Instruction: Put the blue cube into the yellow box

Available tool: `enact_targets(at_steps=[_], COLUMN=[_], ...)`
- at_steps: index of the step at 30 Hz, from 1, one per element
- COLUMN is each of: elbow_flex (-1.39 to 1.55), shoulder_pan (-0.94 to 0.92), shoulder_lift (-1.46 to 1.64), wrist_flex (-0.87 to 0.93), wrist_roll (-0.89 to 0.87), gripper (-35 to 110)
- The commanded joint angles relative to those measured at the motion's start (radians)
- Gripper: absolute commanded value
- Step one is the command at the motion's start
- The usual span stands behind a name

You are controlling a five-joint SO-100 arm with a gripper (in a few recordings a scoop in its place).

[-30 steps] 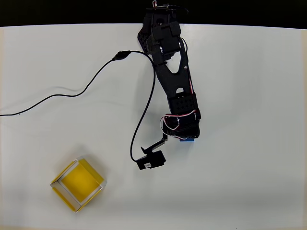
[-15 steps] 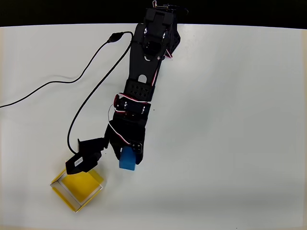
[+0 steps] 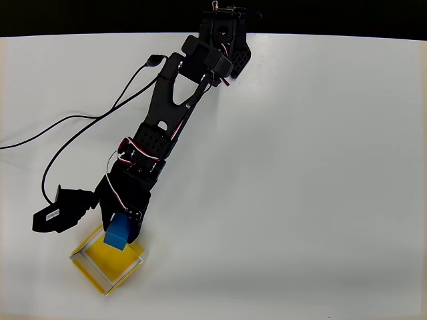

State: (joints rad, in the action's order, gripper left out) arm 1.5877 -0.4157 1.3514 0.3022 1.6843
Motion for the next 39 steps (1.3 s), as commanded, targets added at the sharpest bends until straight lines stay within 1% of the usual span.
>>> enact_targets(at_steps=[1,10,22,26,28,31,34,37,39], elbow_flex=[-0.227,-0.476,-0.634,-0.647,-0.646,-0.626,-0.578,-0.502,-0.448], shoulder_pan=[-0.014,-0.020,-0.026,-0.037,-0.041,-0.046,-0.048,-0.041,-0.034], shoulder_lift=[0.017,-0.241,-0.476,-0.520,-0.540,-0.543,-0.503,-0.413,-0.322], wrist_flex=[-0.052,-0.167,-0.262,-0.301,-0.316,-0.337,-0.336,-0.337,-0.316], wrist_roll=[0.015,0.040,0.044,0.048,0.061,0.057,0.061,0.044,0.025], gripper=[15,15,16,22,27,34,44,44,42])
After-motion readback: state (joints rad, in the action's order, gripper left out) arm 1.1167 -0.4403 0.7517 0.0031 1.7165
